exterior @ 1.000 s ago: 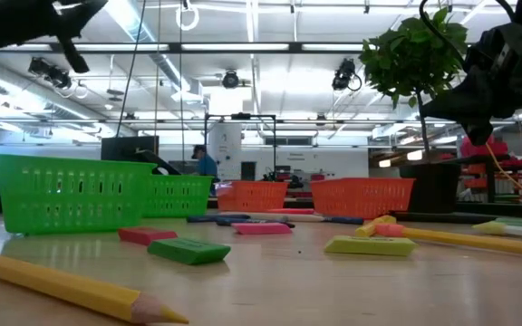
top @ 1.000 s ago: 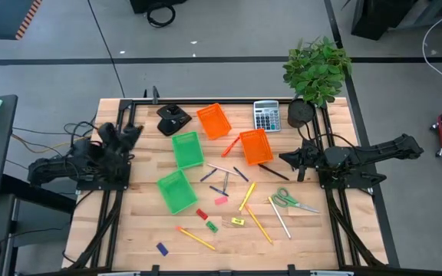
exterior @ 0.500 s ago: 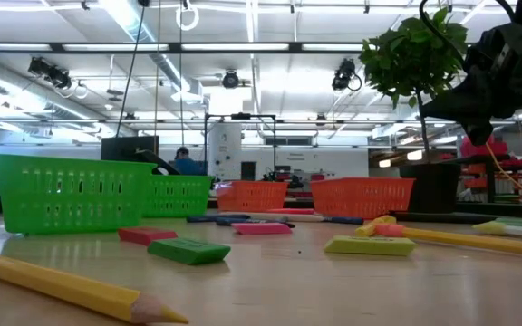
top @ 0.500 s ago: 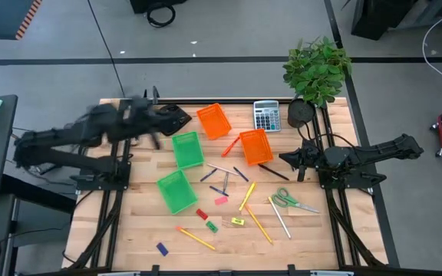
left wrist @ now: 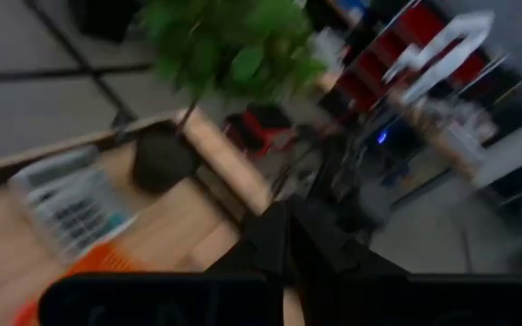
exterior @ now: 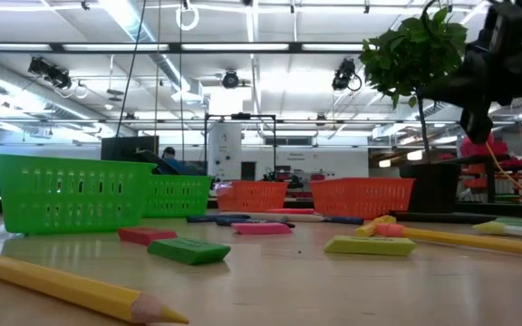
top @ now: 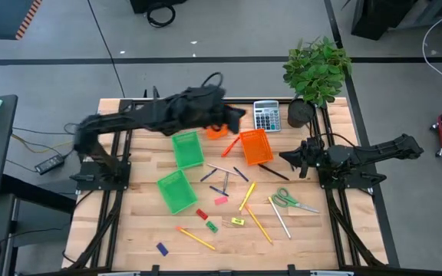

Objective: Sort crayons/erasers/pens/pencils in bins
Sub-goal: Put the orange pen into the top green bin

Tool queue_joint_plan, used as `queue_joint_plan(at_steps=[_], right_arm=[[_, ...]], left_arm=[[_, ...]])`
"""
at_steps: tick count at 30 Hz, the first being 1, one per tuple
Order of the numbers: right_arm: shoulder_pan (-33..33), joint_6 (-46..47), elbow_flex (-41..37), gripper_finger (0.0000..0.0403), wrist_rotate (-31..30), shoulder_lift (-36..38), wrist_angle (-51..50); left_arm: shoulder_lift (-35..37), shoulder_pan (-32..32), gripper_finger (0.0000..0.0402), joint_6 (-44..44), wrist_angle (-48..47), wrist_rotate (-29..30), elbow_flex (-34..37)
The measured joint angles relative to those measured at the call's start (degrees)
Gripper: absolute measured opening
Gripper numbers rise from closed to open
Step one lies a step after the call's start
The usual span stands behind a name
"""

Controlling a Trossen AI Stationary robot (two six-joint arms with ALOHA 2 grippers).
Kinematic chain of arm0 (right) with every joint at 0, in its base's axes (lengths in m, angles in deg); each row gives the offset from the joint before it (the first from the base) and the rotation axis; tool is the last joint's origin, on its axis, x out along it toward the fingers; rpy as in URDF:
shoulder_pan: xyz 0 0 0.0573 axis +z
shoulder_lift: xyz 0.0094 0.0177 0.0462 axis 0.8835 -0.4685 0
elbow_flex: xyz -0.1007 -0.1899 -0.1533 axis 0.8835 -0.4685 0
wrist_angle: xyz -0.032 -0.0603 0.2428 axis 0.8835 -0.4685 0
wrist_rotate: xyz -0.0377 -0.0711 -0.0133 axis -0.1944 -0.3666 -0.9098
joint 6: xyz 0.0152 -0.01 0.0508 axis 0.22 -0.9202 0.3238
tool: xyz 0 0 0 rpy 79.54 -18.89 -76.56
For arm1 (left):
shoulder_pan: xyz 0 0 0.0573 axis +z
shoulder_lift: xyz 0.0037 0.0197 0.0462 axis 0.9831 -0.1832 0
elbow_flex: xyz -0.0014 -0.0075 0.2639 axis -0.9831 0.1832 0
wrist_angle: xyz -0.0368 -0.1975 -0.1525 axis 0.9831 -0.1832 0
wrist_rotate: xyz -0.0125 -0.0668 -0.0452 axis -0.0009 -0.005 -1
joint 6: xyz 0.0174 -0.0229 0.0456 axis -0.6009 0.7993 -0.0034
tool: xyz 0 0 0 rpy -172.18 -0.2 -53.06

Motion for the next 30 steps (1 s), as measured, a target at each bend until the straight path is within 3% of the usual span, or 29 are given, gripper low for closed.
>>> queue_joint_plan(at_steps=[4, 8, 14, 18, 22, 30], right_arm=[[0.00, 12.83, 0.02, 0.0008, 0.00, -0.01, 5.67], [0.00, 18.62, 0.02, 0.0008, -0.01, 0.00, 7.40], [0.00, 21.94, 0.02, 0.0008, -3.19, -0.01, 7.04], [0.00, 23.75, 0.02, 0.0008, -7.64, -0.03, 6.66], [0.00, 24.07, 0.02, 0.0008, -9.51, -0.03, 6.49], [0.00, 27.85, 0.02, 0.0008, -9.55, -0.03, 2.86]], left_arm=[[-7.65, 1.54, 0.0029, -7.87, -0.09, -1.88, -6.78], [-10.08, 3.46, 0.0028, -19.32, -15.65, -10.14, -9.90], [-10.32, 7.03, 0.0041, -22.20, -37.17, -11.41, -2.54], [-10.30, 8.87, 0.0074, -23.73, -35.32, -16.01, 7.83], [-10.32, 9.96, 0.0123, -21.44, -28.73, -16.89, 17.42], [-10.32, 9.78, 0.0203, -19.40, -14.01, -16.72, 25.22]])
